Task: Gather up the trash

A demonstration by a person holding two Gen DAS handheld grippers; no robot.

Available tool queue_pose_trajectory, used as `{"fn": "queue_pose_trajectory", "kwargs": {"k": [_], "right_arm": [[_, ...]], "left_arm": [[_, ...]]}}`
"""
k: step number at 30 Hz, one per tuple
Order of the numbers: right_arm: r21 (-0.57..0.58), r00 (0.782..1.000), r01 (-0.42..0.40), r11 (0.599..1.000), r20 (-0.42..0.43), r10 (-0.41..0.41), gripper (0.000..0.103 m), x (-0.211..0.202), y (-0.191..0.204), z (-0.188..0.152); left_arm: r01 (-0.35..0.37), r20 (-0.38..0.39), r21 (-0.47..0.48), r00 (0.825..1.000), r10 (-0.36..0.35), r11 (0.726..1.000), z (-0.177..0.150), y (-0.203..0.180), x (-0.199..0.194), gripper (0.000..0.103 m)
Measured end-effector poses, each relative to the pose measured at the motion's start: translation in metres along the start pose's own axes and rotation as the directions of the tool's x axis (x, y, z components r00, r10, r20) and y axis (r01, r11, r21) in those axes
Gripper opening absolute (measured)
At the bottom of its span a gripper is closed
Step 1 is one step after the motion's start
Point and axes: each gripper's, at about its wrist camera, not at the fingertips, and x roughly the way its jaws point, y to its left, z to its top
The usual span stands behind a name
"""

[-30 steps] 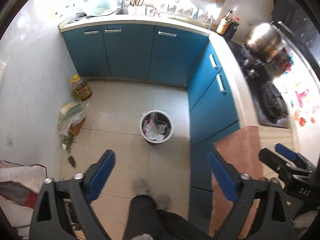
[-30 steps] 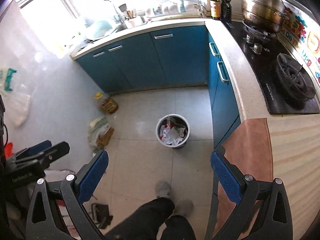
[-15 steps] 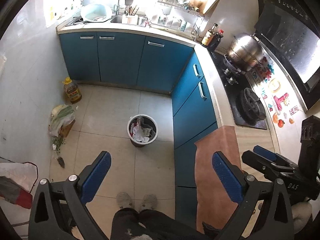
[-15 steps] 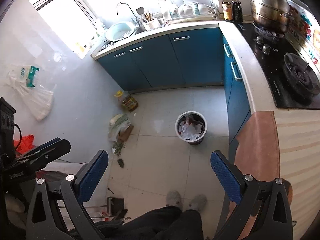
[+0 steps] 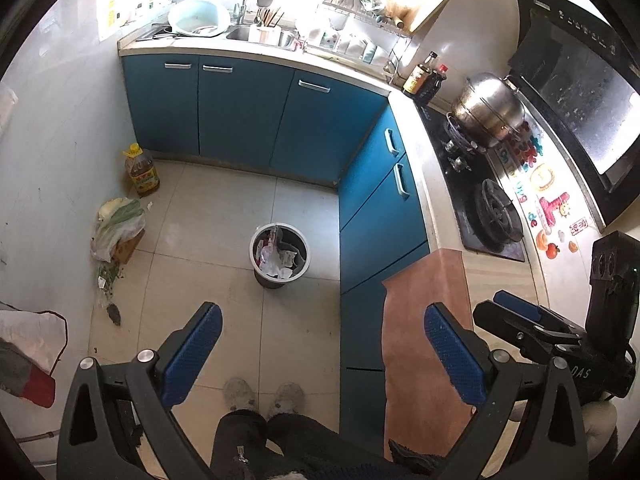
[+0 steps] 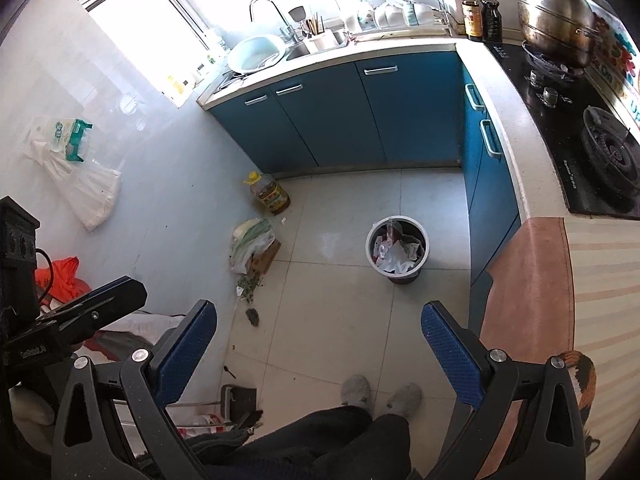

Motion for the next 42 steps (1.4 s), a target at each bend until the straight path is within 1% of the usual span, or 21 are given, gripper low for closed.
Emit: {"fn": "queue_pose_trajectory", "kwargs": {"k": [15, 31, 42], "right_arm": [[-0.004, 1.000, -0.003, 1.000, -0.011, 0.003, 0.103, -0.0018, 0.0016, -0.0043], [-0.003, 1.000, -0.005, 1.000, -0.012, 0.005, 0.103, 0.0003, 0.0017, -0.0059], [0.006, 1.000, -0.003, 1.000, -0.014, 0.003, 0.103, 0.0022, 0.0023, -0.0036]], "left_arm": [[0.008, -0.019, 0.036, 1.000, -0.007, 0.999, 0.0002, 0.0025, -0.0027, 0.103], [0.012, -0.029, 0.054, 1.000, -0.010, 0.998, 0.0040, 0.0016, -0.0011, 0.103], [0.028, -0.047, 0.060, 0.999, -0.026, 0.998, 0.0076, 0.0057, 0.0043, 0.103]]}}
